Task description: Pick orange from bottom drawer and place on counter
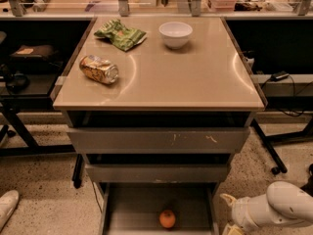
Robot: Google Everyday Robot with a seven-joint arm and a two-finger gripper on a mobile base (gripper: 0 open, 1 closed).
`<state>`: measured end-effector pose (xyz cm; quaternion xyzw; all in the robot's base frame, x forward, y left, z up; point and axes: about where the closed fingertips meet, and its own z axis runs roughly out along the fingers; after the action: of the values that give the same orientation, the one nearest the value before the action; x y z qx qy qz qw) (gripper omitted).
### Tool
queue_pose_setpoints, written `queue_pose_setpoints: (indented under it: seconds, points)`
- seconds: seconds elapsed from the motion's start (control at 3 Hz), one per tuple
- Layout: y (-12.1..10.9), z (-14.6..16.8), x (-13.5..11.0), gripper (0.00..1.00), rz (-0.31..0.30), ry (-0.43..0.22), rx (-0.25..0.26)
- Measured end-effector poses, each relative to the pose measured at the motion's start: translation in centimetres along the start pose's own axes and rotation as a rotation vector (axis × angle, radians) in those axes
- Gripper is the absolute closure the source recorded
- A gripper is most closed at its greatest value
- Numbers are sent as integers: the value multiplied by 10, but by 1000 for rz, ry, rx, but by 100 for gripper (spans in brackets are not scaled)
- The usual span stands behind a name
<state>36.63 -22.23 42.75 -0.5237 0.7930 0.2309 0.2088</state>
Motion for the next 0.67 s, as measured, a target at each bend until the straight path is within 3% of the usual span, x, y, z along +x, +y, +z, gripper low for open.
queue_pose_setpoints:
  seconds: [0.33, 0.67]
  points:
    - [-1, 13, 4, 0, -21, 4, -14]
    - [-15, 53, 33, 0, -95, 7, 15]
